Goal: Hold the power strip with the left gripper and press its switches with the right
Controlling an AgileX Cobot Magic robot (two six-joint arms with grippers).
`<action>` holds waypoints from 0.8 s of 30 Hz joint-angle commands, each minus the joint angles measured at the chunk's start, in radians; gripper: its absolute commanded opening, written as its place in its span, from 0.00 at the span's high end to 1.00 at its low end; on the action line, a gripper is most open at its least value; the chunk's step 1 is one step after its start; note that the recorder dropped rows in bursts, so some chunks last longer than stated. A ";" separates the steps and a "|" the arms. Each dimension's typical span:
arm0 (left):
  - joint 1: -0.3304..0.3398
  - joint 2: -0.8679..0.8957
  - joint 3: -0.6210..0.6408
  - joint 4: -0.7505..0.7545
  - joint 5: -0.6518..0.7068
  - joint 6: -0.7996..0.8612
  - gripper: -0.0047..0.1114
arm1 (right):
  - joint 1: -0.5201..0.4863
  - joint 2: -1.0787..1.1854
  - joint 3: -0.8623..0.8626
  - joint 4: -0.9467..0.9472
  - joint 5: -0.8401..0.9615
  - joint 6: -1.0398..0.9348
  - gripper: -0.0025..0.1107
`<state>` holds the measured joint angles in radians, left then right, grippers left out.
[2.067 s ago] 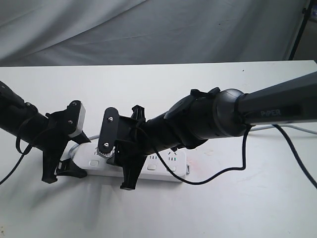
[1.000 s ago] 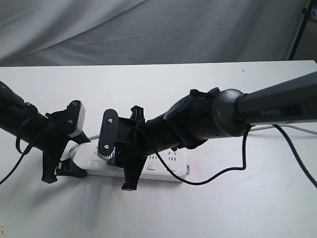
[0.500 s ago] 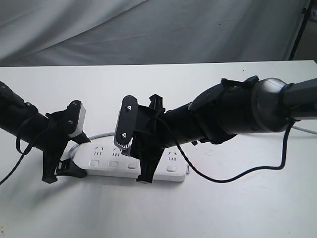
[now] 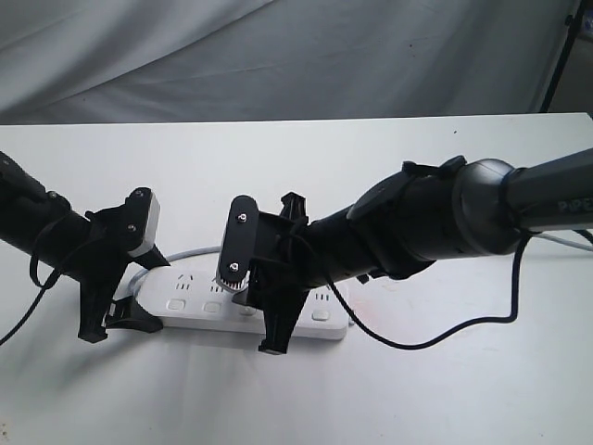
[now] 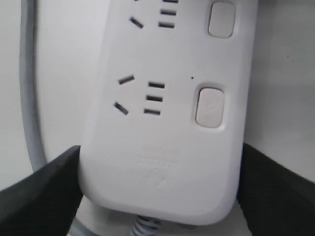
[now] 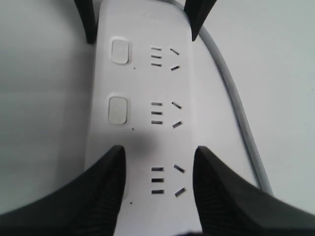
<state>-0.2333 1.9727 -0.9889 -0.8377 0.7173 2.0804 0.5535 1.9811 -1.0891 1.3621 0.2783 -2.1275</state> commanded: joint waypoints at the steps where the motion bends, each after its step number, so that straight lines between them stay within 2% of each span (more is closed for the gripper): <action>1: -0.005 -0.006 -0.006 -0.020 0.004 -0.003 0.43 | -0.006 0.004 0.006 0.009 -0.003 0.001 0.61; 24: -0.005 -0.006 -0.006 -0.020 0.004 -0.004 0.43 | -0.006 0.036 0.006 0.005 -0.005 -0.015 0.61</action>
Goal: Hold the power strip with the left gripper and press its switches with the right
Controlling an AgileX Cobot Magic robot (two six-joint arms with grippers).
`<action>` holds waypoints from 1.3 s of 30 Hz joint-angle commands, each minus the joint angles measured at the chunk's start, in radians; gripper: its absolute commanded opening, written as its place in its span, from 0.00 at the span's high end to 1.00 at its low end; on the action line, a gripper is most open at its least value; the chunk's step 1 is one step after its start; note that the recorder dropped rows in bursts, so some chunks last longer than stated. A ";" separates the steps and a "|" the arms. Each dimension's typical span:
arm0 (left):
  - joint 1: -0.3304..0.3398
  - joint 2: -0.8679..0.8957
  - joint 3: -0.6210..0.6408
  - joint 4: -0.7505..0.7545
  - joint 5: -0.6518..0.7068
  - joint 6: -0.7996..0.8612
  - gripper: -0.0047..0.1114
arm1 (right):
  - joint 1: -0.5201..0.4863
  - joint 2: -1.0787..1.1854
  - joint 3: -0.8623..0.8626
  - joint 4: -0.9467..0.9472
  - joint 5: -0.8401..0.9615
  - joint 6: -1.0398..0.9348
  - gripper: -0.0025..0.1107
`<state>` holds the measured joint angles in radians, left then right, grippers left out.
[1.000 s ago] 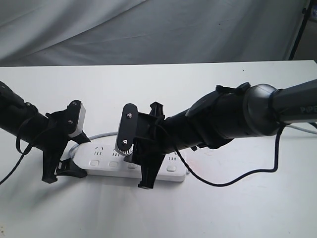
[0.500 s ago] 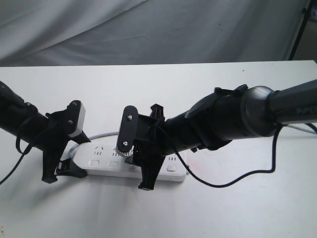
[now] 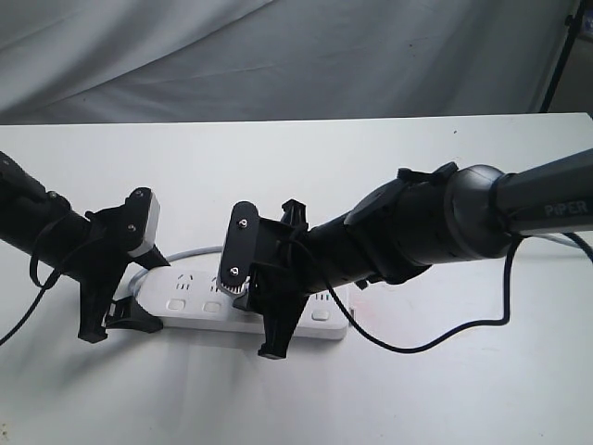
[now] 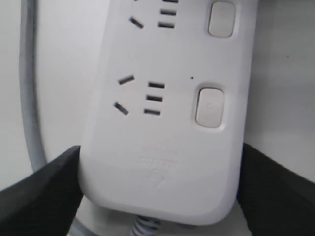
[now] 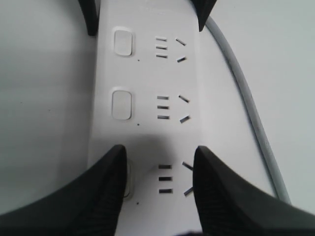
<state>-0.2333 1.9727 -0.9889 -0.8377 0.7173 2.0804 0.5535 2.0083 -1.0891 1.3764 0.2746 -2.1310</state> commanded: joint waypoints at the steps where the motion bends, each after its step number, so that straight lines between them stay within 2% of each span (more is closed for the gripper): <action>1: -0.005 -0.006 -0.006 -0.020 0.004 -0.004 0.43 | -0.006 0.009 0.006 -0.010 -0.001 -0.011 0.61; 25: -0.005 -0.006 -0.006 -0.020 0.004 -0.004 0.43 | -0.006 0.082 0.022 -0.017 -0.004 -0.011 0.61; 35: -0.005 -0.006 -0.006 -0.020 0.004 -0.004 0.43 | -0.006 -0.085 0.025 -0.013 -0.002 -0.009 0.61; 39: -0.005 -0.006 -0.006 -0.020 0.004 -0.004 0.43 | -0.038 -0.157 0.084 -0.006 -0.004 -0.007 0.61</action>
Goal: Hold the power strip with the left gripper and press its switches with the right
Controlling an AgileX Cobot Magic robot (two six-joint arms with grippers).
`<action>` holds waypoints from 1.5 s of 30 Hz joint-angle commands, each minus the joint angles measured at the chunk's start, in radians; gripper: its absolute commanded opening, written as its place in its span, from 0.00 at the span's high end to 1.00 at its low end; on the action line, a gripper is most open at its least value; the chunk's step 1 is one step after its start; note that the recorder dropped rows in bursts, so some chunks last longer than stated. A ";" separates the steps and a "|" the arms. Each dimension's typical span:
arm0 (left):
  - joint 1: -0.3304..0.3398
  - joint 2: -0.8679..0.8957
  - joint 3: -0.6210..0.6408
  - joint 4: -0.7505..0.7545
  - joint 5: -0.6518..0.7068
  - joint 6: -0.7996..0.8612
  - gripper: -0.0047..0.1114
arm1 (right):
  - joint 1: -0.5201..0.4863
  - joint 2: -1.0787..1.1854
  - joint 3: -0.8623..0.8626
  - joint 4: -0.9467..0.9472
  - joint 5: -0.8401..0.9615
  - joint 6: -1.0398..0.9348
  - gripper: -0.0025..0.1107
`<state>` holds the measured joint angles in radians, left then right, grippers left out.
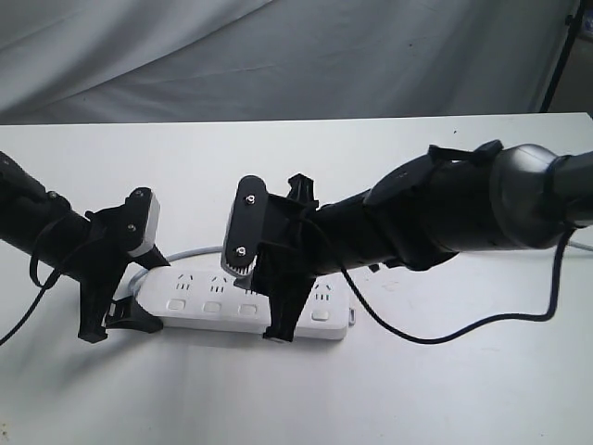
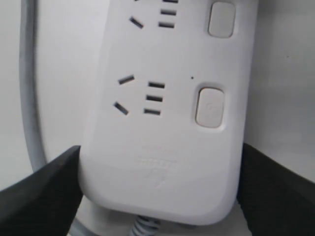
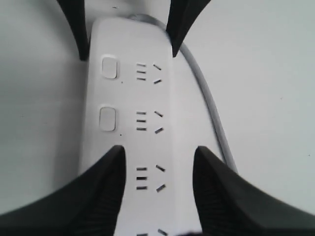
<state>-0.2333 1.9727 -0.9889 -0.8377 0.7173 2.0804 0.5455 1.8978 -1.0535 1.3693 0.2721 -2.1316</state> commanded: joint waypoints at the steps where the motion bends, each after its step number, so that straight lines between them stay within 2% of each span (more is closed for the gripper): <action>1: -0.005 -0.006 -0.006 -0.020 0.004 -0.004 0.43 | -0.045 -0.065 0.075 0.001 -0.004 -0.007 0.61; 45: -0.005 -0.006 -0.006 -0.020 0.004 -0.003 0.43 | -0.058 0.029 0.103 0.008 -0.046 -0.011 0.61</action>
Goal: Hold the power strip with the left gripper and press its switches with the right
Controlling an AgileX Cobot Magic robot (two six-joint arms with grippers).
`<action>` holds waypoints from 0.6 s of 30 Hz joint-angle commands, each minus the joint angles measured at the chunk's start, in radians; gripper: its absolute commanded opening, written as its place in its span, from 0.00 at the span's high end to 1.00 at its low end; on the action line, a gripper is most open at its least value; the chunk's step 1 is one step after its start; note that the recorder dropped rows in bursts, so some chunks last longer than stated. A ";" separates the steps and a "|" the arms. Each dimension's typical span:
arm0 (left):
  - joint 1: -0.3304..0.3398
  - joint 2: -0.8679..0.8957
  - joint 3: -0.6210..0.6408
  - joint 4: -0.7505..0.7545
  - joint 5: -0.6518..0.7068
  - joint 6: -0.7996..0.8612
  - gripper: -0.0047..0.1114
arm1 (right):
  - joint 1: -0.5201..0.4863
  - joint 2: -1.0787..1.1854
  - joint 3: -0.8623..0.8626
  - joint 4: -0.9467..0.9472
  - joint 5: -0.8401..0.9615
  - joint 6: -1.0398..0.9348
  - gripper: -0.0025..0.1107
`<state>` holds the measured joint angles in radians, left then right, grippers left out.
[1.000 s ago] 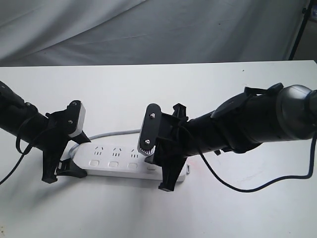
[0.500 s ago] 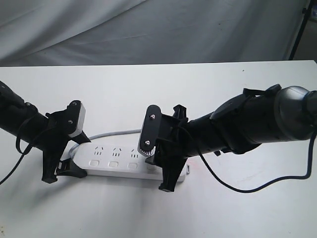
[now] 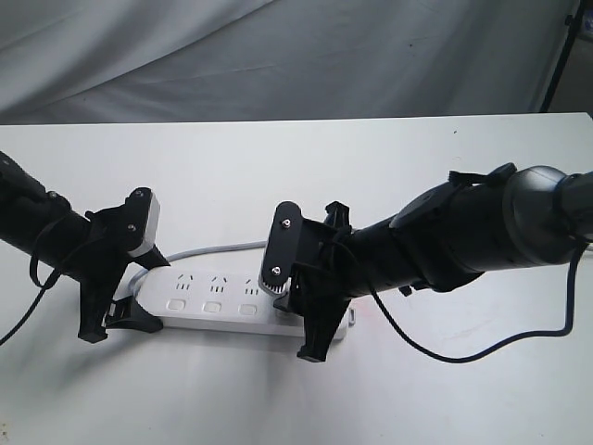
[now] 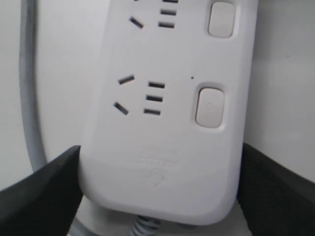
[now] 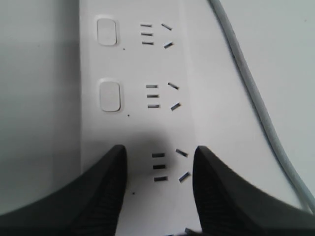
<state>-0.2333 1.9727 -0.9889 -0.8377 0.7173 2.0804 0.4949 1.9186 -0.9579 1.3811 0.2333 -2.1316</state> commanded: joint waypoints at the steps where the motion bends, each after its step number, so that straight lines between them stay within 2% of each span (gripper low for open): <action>1: -0.005 -0.006 -0.006 -0.020 0.004 -0.003 0.43 | -0.007 0.008 0.007 -0.004 -0.003 -0.011 0.61; 18: -0.005 -0.006 -0.006 -0.020 0.004 -0.003 0.43 | -0.003 0.055 0.028 -0.006 -0.009 -0.011 0.61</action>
<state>-0.2333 1.9727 -0.9889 -0.8377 0.7173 2.0804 0.4949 1.9384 -0.9592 1.3985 0.2333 -2.1298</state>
